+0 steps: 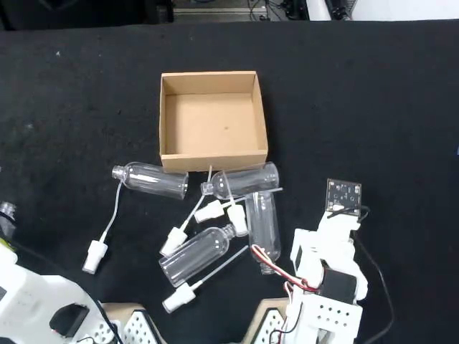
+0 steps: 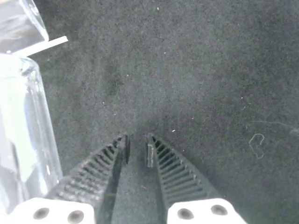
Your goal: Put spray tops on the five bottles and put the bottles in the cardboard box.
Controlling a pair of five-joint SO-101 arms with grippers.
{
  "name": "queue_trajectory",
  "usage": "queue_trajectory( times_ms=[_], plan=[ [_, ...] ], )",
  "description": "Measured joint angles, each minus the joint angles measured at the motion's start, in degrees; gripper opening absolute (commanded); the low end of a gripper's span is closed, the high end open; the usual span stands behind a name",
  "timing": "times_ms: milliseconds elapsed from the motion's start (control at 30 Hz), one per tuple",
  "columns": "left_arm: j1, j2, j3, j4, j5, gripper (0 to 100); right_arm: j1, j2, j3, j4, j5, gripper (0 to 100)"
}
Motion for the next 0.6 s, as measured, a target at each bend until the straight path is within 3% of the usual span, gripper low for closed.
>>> queue_trajectory(
  times_ms=[100, 300, 600],
  plan=[
    [-0.18, 0.0, -2.64, 8.7, 2.46, 10, 0.0, 0.0, 0.0, 0.0, 0.0, 5.0],
    [-0.18, 0.0, -9.67, 19.78, 16.62, 30, 0.0, 0.0, 0.0, 0.0, 0.0, 5.0],
    [0.62, 0.0, -10.2, 19.34, 16.62, 28, 0.0, 0.0, 0.0, 0.0, 0.0, 5.0]
  ],
)
